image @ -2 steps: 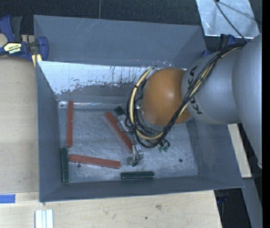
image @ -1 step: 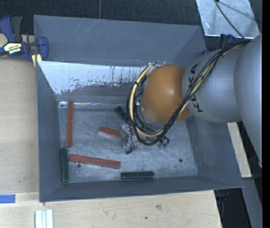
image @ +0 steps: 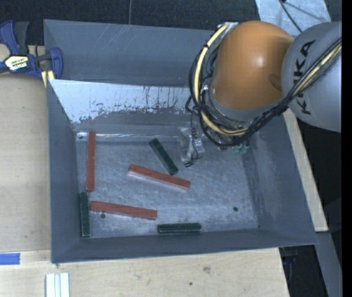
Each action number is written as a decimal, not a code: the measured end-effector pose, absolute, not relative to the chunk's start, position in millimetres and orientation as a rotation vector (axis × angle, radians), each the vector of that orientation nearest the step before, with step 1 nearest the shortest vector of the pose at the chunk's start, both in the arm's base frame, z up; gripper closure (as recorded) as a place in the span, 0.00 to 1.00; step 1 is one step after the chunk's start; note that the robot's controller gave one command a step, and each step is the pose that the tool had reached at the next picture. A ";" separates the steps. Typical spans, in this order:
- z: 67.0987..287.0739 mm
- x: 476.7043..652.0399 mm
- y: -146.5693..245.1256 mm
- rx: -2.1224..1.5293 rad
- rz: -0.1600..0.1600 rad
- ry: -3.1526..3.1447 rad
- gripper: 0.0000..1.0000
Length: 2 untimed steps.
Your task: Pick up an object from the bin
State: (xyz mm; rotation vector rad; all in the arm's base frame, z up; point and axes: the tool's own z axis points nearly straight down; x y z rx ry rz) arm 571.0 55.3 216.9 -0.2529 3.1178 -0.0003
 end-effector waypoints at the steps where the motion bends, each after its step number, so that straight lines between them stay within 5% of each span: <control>1: 211.9 568.7 55.2 -0.253 0.000 3.128 0.00; 2: 68.1 544.7 88.0 -0.384 0.003 3.113 0.00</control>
Offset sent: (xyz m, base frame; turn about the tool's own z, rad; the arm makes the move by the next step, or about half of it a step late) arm 0.0000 0.0000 0.0000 0.0000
